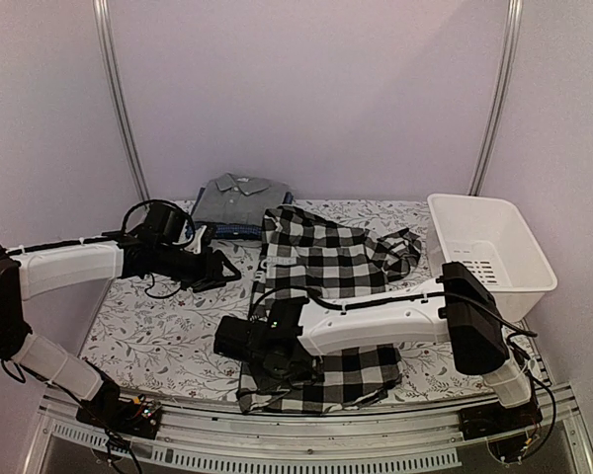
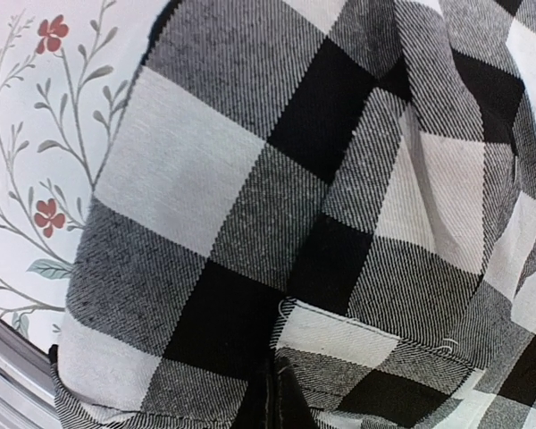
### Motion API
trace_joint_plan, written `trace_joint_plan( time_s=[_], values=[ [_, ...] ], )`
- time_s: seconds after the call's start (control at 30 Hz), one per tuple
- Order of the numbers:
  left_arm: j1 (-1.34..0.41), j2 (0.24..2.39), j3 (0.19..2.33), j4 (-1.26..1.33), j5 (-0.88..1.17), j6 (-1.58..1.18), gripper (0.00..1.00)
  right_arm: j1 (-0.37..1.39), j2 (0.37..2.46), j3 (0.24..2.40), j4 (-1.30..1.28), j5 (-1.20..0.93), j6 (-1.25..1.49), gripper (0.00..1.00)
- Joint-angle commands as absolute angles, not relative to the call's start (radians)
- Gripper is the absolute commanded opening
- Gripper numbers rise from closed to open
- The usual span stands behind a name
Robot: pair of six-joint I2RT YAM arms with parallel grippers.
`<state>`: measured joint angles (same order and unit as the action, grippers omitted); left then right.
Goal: Fold and stack the long sleeve shirts
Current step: Adjust the sleeve of the 1/3-folded shirt.
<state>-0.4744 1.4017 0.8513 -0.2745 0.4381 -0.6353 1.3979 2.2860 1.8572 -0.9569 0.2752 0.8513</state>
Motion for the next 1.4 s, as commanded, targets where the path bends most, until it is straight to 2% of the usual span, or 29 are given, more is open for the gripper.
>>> trace_joint_plan(
  time_s=[0.0,0.5,1.37],
  values=[
    [-0.488,1.415,0.876,-0.279,0.443,-0.624,0.53,1.414,2.256,1.933,-1.010,0.286,0.829,0.00],
    [-0.490,1.418,0.874,-0.273,0.452,-0.617,0.53,1.430,2.309,2.030,-1.015,0.210,0.810,0.00],
    [-0.503,1.448,0.878,-0.261,0.452,-0.624,0.53,1.419,2.343,2.029,-0.922,0.120,0.781,0.00]
  ],
)
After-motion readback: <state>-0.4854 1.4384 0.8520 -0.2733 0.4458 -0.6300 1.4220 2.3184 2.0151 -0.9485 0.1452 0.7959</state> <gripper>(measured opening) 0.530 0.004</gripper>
